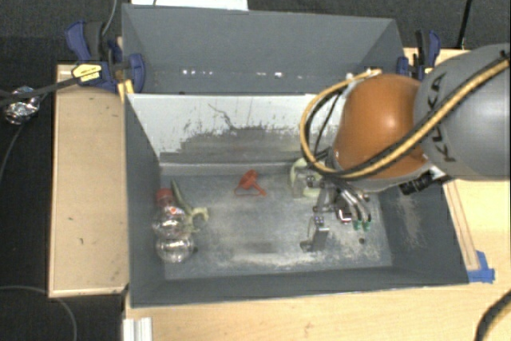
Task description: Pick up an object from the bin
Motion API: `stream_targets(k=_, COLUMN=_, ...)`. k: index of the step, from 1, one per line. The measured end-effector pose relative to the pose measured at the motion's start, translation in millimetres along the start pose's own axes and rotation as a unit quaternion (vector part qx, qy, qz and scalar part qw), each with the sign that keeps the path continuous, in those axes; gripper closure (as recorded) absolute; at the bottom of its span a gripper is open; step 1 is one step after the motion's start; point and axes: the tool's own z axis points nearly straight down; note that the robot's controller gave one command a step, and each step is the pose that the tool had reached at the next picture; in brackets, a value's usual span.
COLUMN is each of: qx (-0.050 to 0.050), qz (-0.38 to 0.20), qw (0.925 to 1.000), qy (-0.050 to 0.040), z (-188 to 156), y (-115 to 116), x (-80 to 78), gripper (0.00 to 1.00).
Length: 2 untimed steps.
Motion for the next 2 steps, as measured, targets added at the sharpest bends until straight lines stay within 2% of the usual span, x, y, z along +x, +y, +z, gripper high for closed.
stream_targets(k=1, qx=0.0, qz=0.001, qw=1.0, qy=-0.0036, z=-4, y=0, x=-1.3, gripper=0.0)
stream_targets(k=2, qx=0.0, qz=-0.022, qw=0.9997, qy=-0.0087, z=35, y=24, x=-39.0, gripper=0.0)
